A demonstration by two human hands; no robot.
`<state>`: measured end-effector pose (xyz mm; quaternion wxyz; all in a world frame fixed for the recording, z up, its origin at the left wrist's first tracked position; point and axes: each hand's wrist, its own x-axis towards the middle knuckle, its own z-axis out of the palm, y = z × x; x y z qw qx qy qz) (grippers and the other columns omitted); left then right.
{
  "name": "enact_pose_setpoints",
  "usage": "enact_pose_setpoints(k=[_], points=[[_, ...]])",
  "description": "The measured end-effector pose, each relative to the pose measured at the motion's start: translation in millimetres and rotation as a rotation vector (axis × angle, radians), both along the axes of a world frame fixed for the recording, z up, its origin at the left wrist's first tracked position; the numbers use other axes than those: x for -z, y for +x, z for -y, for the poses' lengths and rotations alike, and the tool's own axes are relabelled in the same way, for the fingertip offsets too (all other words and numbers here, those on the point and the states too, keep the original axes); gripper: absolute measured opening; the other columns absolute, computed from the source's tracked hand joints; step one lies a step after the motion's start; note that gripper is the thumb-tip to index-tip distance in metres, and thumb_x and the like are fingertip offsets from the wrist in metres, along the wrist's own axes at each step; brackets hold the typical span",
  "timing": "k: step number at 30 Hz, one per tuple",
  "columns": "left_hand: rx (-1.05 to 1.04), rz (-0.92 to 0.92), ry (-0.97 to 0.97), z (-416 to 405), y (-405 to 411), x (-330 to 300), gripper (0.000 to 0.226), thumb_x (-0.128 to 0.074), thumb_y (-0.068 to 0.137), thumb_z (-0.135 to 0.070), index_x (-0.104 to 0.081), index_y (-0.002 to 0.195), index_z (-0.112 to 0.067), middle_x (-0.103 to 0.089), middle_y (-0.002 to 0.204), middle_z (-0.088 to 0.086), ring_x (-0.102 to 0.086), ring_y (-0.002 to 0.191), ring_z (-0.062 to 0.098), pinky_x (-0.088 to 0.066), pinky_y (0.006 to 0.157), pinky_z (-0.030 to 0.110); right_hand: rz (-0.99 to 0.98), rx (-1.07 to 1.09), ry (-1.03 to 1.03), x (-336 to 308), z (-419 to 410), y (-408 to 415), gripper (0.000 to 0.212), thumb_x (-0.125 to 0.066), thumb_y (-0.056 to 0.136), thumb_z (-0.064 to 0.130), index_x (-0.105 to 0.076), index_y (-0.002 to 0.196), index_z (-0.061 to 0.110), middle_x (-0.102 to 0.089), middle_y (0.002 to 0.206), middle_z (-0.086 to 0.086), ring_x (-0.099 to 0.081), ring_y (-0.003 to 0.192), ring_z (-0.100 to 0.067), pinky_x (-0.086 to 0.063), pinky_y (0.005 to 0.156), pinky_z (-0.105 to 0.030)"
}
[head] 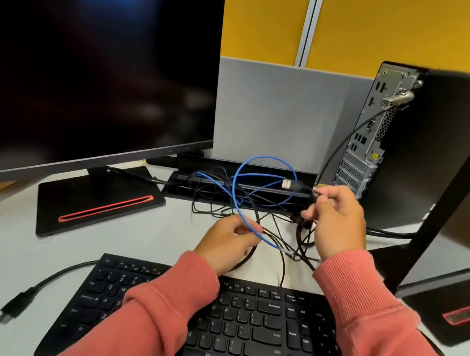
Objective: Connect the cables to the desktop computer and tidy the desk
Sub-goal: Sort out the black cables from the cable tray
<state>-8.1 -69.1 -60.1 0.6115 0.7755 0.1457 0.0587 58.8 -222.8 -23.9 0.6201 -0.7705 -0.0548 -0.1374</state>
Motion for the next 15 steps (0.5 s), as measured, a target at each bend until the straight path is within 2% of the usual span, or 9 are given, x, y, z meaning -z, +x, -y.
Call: enact_pose_setpoints(k=[1,3,5,6,7,9,11,13,15], points=[[0.01,0.0,0.038,1.9,3.6,0.6,0.009,-0.069,0.093,-0.016,-0.069,0.1,-0.022,-0.063,0.086,-0.008,-0.058,0.073,0.007,-0.043,0.058,0.013,0.005,0.0,0.02,-3.6,-0.1,0.0,0.025,-0.042,0.101,0.008,-0.056,0.092,0.026,-0.069,0.067,0.0,-0.068,0.083,-0.022,-0.049,0.08,-0.033],[0.012,0.009,0.144,6.0,10.8,3.3,0.018,-0.078,0.087,-0.026,-0.066,0.1,-0.022,-0.067,0.091,-0.001,-0.061,0.076,0.011,-0.046,0.061,0.015,0.025,-0.017,0.031,-8.9,-1.8,-2.2,0.021,-0.037,0.103,0.01,-0.051,0.099,0.025,-0.073,0.072,0.002,-0.065,0.089,-0.011,-0.042,0.082,-0.027],[0.002,0.02,0.219,9.2,15.8,5.7,0.024,-0.083,0.083,-0.033,-0.064,0.094,-0.023,-0.071,0.094,0.003,-0.065,0.084,0.018,-0.05,0.076,0.025,0.032,-0.032,0.018,-12.5,-2.7,-5.8,0.017,-0.034,0.105,0.012,-0.048,0.106,0.023,-0.075,0.076,0.004,-0.058,0.093,0.002,-0.036,0.08,-0.019],[0.014,0.03,0.188,10.7,17.1,7.0,0.025,-0.084,0.082,-0.032,-0.063,0.091,-0.022,-0.073,0.096,0.006,-0.068,0.088,0.022,-0.052,0.08,0.03,0.026,-0.037,0.006,-13.0,-2.1,-6.4,0.016,-0.033,0.105,0.013,-0.046,0.109,0.022,-0.076,0.079,0.005,-0.055,0.095,0.005,-0.035,0.08,-0.019],[0.027,0.04,0.11,11.7,17.7,8.1,0.023,-0.084,0.082,-0.027,-0.063,0.09,-0.022,-0.074,0.097,0.01,-0.07,0.091,0.025,-0.053,0.08,0.032,0.013,-0.039,-0.01,-12.9,-1.5,-6.9,0.016,-0.033,0.105,0.013,-0.045,0.11,0.021,-0.076,0.082,0.006,-0.053,0.097,0.005,-0.034,0.079,-0.022],[0.023,0.054,-0.062,9.5,18.0,10.3,0.021,-0.08,0.086,-0.014,-0.061,0.091,-0.02,-0.076,0.1,0.017,-0.07,0.085,0.027,-0.051,0.069,0.026,-0.021,-0.043,-0.056,-8.5,0.3,-6.1,0.014,-0.033,0.106,0.014,-0.044,0.111,0.022,-0.076,0.086,0.009,-0.053,0.098,0.001,-0.032,0.081,-0.028],[-0.002,0.088,-0.171,4.2,17.2,11.3,0.018,-0.073,0.09,-0.008,-0.06,0.098,-0.017,-0.077,0.099,0.02,-0.066,0.071,0.019,-0.046,0.058,0.017,-0.043,-0.055,-0.099,-1.9,0.8,-6.3,0.014,-0.034,0.105,0.014,-0.044,0.109,0.023,-0.076,0.088,0.01,-0.052,0.094,0.004,-0.032,0.08,-0.029],[-0.004,0.128,-0.221,-0.9,13.1,10.6,0.018,-0.068,0.095,-0.007,-0.057,0.108,-0.013,-0.077,0.088,0.015,-0.063,0.062,0.012,-0.046,0.056,0.015,-0.024,-0.059,-0.115,6.0,1.5,-7.1,0.013,-0.036,0.103,0.013,-0.046,0.106,0.022,-0.075,0.091,0.009,-0.053,0.087,0.005,-0.036,0.075,-0.026],[-0.012,0.151,-0.22,-5.8,8.9,13.0,0.023,-0.067,0.097,-0.009,-0.052,0.115,-0.013,-0.075,0.075,0.009,-0.06,0.057,0.011,-0.047,0.058,0.02,0.007,-0.066,-0.129,11.6,1.1,-9.1,0.015,-0.04,0.102,0.011,-0.049,0.1,0.024,-0.073,0.095,0.009,-0.059,0.088,-0.005,-0.041,0.074,-0.022]])
